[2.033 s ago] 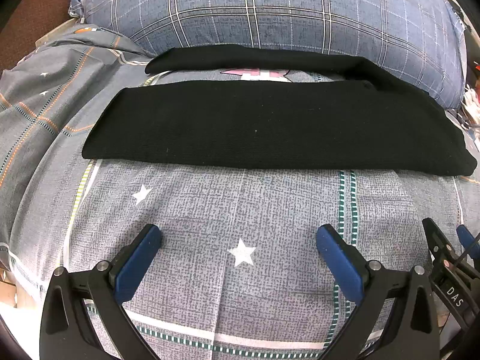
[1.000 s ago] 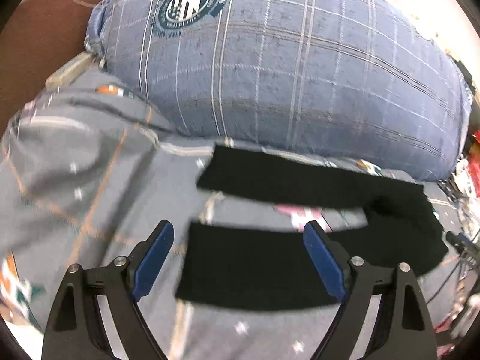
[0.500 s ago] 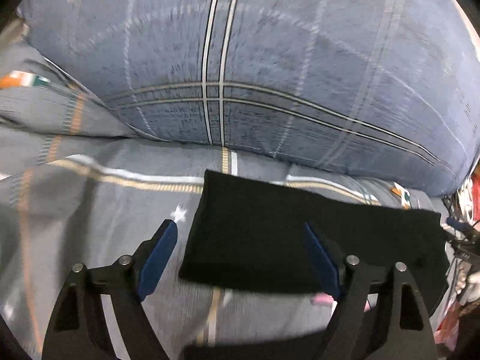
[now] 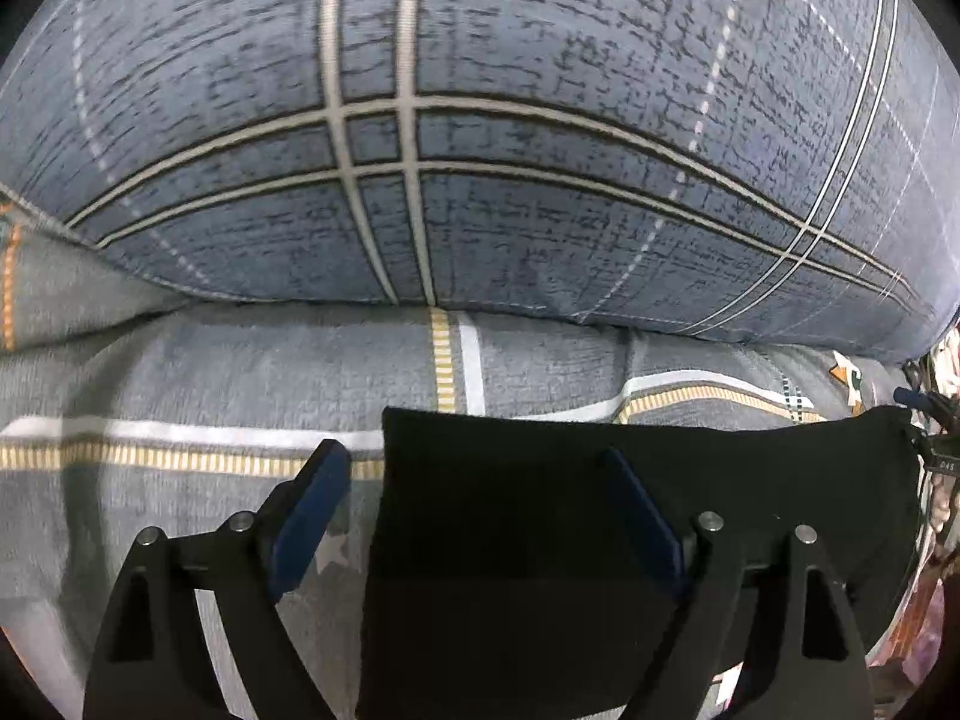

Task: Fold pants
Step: 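Close both tools on the pants end and lift it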

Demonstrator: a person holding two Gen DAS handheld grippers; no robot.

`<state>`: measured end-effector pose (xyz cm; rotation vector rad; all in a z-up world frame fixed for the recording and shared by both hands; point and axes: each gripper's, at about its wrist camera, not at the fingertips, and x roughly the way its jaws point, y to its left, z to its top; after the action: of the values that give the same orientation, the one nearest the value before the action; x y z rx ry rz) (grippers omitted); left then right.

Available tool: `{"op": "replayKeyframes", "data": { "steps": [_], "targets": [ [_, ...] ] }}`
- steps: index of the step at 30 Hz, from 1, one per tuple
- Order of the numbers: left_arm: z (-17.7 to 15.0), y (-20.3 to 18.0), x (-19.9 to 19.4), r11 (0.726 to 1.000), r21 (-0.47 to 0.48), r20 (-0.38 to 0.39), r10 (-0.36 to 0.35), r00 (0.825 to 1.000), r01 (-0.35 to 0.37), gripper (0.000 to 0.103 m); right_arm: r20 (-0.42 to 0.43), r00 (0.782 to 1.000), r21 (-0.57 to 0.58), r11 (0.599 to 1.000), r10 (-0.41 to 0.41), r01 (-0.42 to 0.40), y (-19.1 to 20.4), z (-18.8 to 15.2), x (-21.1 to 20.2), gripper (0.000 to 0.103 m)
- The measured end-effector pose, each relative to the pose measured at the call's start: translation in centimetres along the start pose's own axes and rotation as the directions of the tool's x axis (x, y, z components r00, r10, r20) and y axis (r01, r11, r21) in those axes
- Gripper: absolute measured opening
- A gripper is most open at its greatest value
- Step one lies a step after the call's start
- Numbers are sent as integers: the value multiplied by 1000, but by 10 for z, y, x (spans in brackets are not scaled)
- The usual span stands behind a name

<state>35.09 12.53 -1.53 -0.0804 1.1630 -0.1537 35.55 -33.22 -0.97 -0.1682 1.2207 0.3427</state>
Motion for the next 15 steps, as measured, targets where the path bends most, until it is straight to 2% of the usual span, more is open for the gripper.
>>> {"op": "replayKeyframes", "data": {
  "steps": [1, 3, 4, 5, 6, 7, 9, 10, 11, 15],
  "targets": [
    [-2, -3, 5, 1000, 12, 0, 9, 1000, -9, 85, -10, 1000, -9, 1000, -6, 5, -1, 2, 4, 84],
    [-4, -14, 9, 998, 55, 16, 19, 1000, -20, 51, -36, 999, -12, 1000, 1, -1, -1, 4, 16, 84],
    [-7, -20, 10, 997, 79, 23, 17, 1000, -19, 22, -40, 999, -8, 1000, 8, -9, 0, 2, 18, 84],
    [-8, -24, 12, 996, 80, 9, -29, 1000, 28, 13, -29, 1000, -9, 1000, 7, -7, 1, 0, 16, 83],
    [-8, -27, 14, 996, 81, 15, -35, 999, 33, 12, -20, 1000, -11, 1000, 22, -22, 3, -3, 13, 79],
    [-9, -32, 16, 996, 86, 21, -29, 999, 27, 11, -23, 999, -5, 999, 43, -43, 4, -6, 12, 67],
    [-11, -37, 21, 997, 81, 33, -15, 999, 12, 10, -14, 998, 3, 998, 62, -62, 8, -13, 5, 40],
    [-12, -41, 23, 997, 79, 45, -9, 999, 5, 10, -17, 998, 8, 998, 67, -67, 11, -14, 3, 16],
    [-11, -45, 22, 997, 77, 55, -9, 998, 5, 9, -21, 998, 17, 998, 64, -64, 12, -16, -1, 10],
    [-18, -61, 18, 998, 55, 118, -10, 993, 4, 9, -2, 1000, 13, 1000, -8, 8, 18, -20, -31, 6]
  ]
}}
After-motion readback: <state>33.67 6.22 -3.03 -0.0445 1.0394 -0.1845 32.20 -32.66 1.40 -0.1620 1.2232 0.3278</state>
